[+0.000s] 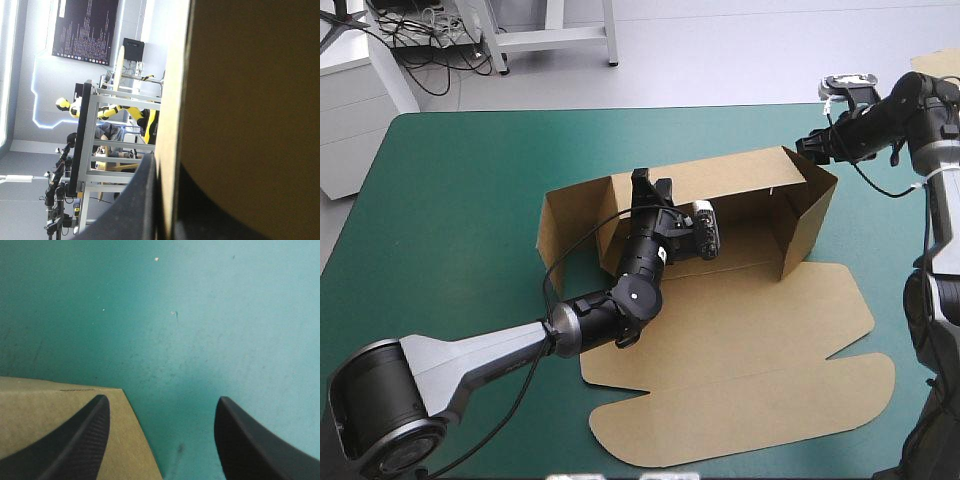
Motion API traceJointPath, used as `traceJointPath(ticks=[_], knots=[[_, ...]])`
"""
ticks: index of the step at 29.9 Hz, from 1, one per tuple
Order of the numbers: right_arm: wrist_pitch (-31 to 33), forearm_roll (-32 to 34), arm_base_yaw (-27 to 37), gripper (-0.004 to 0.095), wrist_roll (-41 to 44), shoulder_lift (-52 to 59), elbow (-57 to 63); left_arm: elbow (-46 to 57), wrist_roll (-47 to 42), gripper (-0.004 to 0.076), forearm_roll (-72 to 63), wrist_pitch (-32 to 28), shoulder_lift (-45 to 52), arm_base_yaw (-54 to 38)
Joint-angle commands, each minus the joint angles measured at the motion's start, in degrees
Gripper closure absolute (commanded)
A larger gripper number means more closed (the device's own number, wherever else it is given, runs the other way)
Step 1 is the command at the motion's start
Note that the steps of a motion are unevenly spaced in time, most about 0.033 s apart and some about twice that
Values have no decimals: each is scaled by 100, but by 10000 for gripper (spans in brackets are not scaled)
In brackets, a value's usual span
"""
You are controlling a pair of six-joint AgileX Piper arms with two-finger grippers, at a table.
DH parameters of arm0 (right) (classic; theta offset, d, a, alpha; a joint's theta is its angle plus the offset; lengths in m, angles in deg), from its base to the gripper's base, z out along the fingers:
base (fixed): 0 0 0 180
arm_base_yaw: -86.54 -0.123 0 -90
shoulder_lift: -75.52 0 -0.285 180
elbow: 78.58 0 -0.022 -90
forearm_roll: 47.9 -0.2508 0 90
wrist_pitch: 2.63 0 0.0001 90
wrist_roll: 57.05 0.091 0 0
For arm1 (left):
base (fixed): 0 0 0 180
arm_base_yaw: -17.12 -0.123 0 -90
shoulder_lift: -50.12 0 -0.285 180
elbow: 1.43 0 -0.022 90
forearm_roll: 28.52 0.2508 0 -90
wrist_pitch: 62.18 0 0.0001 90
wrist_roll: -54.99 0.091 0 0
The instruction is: Fold the box
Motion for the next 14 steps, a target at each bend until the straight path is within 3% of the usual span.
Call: traceJointPath(ticks=[1, 8, 14], knots=[[91, -261, 48, 347, -118, 372, -134, -99, -168, 734, 19, 144, 247, 42], [107, -730, 48, 347, -439, 742, 287, -99, 262, 734, 19, 119, 247, 42], [-672, -908, 139, 347, -715, 1290, 1456, -99, 388, 734, 19, 106, 247, 42]])
